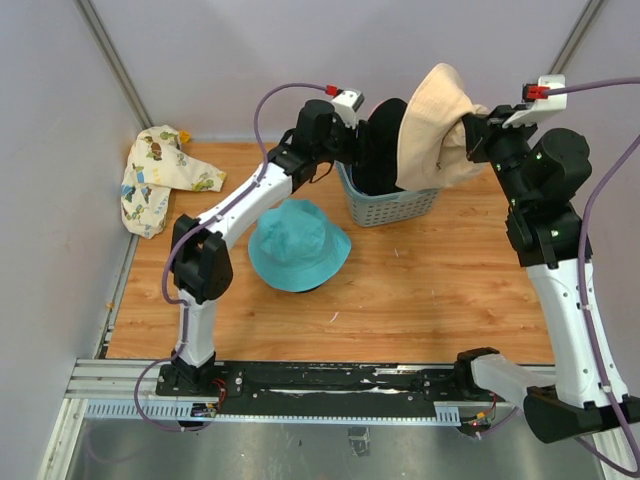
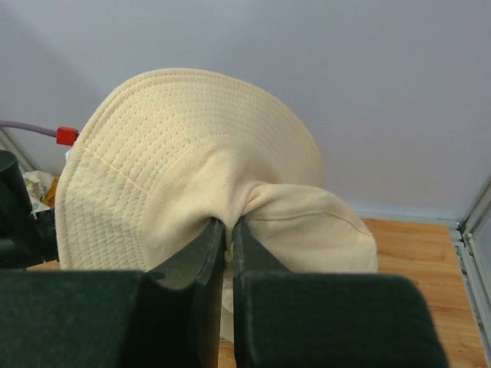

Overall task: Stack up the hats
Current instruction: Pick up the hat from the bin, then stack the hat on the hat.

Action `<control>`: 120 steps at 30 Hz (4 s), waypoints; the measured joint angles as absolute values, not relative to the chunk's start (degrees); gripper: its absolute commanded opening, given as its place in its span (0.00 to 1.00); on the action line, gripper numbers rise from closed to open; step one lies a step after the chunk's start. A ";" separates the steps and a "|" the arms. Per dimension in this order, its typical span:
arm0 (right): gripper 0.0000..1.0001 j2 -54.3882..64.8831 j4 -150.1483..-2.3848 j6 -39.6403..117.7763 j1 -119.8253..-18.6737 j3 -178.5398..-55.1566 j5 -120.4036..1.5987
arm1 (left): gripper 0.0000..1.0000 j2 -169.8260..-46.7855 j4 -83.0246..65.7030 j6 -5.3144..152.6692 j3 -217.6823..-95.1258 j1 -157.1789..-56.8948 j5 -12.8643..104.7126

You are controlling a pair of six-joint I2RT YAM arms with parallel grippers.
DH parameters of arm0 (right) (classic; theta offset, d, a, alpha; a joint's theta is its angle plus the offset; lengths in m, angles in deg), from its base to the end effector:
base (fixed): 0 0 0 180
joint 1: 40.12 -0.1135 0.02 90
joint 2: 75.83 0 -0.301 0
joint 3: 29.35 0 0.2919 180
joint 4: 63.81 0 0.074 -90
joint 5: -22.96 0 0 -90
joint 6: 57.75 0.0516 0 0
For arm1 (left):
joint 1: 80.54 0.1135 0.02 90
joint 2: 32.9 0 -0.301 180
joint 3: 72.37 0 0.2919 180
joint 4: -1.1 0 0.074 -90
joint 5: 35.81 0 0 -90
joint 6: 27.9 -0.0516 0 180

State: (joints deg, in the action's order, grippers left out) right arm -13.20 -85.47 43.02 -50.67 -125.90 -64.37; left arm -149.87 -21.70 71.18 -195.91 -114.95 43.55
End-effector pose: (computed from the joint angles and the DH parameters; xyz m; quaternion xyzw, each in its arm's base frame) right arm 0.2419 0.0475 0.5704 -0.0169 0.6274 0.1584 0.7622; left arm 0.4618 -0.3278 0.3803 0.2289 0.7648 -0.2903 0.5276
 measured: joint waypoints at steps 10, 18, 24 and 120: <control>0.01 -16.44 -89.52 39.98 -64.13 -125.90 -69.24 | 0.61 -139.51 -19.82 72.47 -188.31 -115.69 43.27; 0.01 -16.09 -92.01 36.24 -77.75 -125.92 -75.93 | 0.64 -131.70 -19.52 74.02 -180.79 -115.76 48.64; 0.01 -13.14 -94.17 33.14 -86.19 -128.02 -81.06 | 0.65 -125.21 -19.63 75.27 -174.69 -115.80 54.11; 0.07 37.83 -120.95 23.22 -102.01 -167.62 -73.00 | 0.77 -57.81 -41.59 100.88 -121.25 -113.99 88.62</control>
State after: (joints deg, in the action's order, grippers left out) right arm 37.83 -120.95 23.22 -102.01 -167.62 -73.00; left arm -57.81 -41.59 100.88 -121.25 -113.99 88.62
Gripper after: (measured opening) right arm 0.062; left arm 0.764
